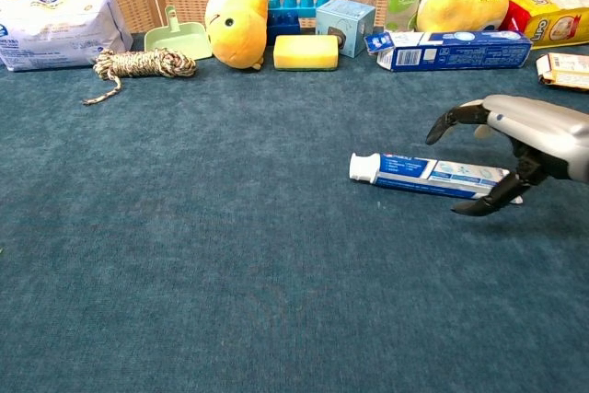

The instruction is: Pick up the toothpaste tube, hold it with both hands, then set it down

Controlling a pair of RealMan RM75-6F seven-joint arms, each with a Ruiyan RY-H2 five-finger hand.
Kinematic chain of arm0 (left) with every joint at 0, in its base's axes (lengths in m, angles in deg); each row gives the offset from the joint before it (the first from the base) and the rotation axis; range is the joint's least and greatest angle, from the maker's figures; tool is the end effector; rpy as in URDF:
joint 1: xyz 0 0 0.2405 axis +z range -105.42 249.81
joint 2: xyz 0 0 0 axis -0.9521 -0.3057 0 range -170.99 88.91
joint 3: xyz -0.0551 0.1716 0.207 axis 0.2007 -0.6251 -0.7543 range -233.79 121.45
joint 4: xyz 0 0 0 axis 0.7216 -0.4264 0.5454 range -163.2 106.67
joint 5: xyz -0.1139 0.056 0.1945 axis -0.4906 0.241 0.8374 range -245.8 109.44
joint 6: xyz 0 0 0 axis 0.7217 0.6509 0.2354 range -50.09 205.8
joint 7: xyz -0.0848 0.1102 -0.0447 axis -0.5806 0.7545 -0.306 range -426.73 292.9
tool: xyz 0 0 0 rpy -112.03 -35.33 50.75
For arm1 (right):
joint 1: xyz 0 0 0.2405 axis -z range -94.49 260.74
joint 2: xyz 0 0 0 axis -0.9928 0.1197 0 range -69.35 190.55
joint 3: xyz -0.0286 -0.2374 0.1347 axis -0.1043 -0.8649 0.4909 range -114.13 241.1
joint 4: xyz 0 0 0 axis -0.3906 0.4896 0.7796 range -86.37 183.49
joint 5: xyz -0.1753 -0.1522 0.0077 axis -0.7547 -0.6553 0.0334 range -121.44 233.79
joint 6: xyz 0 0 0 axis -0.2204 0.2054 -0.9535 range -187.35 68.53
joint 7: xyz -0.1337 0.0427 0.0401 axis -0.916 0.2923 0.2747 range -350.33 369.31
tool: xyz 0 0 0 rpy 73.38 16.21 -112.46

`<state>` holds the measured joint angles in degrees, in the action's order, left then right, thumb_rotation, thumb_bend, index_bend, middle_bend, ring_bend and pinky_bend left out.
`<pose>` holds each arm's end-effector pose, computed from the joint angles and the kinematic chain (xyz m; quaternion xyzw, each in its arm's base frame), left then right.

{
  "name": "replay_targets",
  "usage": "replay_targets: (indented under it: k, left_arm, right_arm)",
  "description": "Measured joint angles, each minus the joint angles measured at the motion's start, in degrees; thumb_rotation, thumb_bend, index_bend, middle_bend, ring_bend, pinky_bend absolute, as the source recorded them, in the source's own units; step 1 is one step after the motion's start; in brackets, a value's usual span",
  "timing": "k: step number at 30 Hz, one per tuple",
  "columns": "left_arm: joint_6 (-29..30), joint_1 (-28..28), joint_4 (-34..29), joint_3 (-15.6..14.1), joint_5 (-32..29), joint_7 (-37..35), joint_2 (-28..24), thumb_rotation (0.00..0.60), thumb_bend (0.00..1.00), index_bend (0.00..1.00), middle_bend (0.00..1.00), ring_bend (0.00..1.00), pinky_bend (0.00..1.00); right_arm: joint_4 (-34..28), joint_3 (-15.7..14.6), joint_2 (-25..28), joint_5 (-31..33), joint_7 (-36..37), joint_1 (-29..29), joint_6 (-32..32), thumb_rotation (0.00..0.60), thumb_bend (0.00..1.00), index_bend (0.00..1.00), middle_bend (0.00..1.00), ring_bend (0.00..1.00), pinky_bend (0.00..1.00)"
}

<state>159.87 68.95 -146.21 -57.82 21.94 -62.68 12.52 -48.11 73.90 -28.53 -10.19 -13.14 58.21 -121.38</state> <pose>-0.2520 0.1527 0.1504 -0.6005 -0.4687 -0.4093 0.5022 -0.1954 -0.2796 -0.0336 0.6672 -0.4787 0.3800 0.4257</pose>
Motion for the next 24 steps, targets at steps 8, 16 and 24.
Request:
replay_targets:
  k: [8, 16, 24]
  left_arm:
    - [-0.78, -0.73, 0.10, 0.19, -0.43, 0.56, 0.78, 0.600, 0.25, 0.24, 0.17, 0.17, 0.10]
    - [-0.52, -0.71, 0.06, 0.07, -0.43, 0.98, 1.22, 0.600, 0.25, 0.23, 0.16, 0.17, 0.10]
    - [0.41, -0.39, 0.18, 0.00, -0.02, 0.81, 1.43, 0.600, 0.25, 0.23, 0.16, 0.17, 0.09]
  right_arm:
    - [2.28, 1.52, -1.41, 4.72, -1.91, -2.47, 1.30, 0.600, 0.20, 0.29, 0.22, 0.05, 0.18]
    - [3.34, 2.02, -1.52, 8.01, -4.08, -4.97, 2.52, 0.600, 0.22, 0.34, 0.22, 0.05, 0.18]
    - [3.05, 2.07, -0.85, 11.70, -6.85, -6.86, 2.98, 0.600, 0.24, 0.34, 0.22, 0.05, 0.18]
